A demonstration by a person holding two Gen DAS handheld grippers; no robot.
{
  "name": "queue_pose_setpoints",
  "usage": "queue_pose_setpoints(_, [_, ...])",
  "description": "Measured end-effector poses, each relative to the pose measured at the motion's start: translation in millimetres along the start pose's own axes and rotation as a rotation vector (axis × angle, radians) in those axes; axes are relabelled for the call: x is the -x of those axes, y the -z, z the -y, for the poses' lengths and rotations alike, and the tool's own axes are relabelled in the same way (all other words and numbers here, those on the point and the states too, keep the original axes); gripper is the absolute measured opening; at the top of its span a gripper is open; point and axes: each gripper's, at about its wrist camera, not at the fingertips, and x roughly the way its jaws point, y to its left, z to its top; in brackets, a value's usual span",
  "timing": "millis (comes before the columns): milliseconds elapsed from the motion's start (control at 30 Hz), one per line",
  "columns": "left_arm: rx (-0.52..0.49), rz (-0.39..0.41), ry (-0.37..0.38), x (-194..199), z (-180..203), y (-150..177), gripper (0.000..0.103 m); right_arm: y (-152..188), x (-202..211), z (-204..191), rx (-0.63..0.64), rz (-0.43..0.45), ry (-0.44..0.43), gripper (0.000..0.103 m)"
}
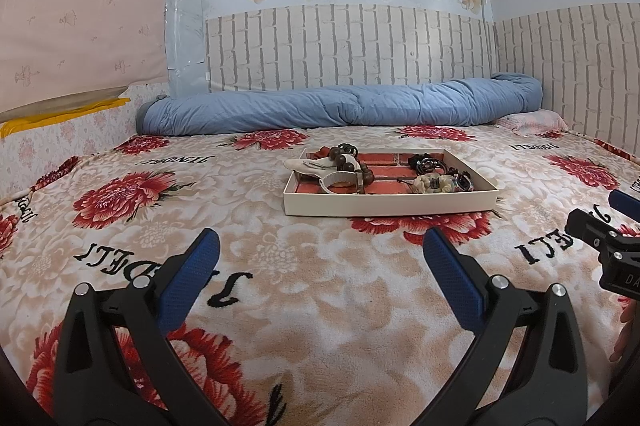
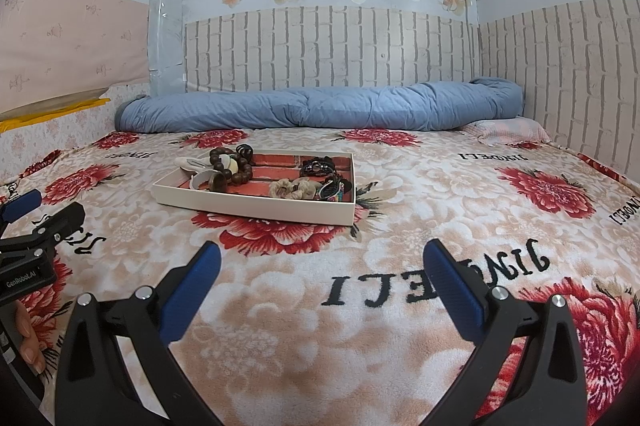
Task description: Organize jewelry
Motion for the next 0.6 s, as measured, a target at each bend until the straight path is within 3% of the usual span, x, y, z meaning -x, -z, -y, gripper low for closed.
queue_pose_setpoints(600, [-0.009, -0.03, 0.015, -3.4, 2.2, 1.6, 0.098, -0.1, -0.1, 0.0, 0.0, 0.0, 0.0, 0.099])
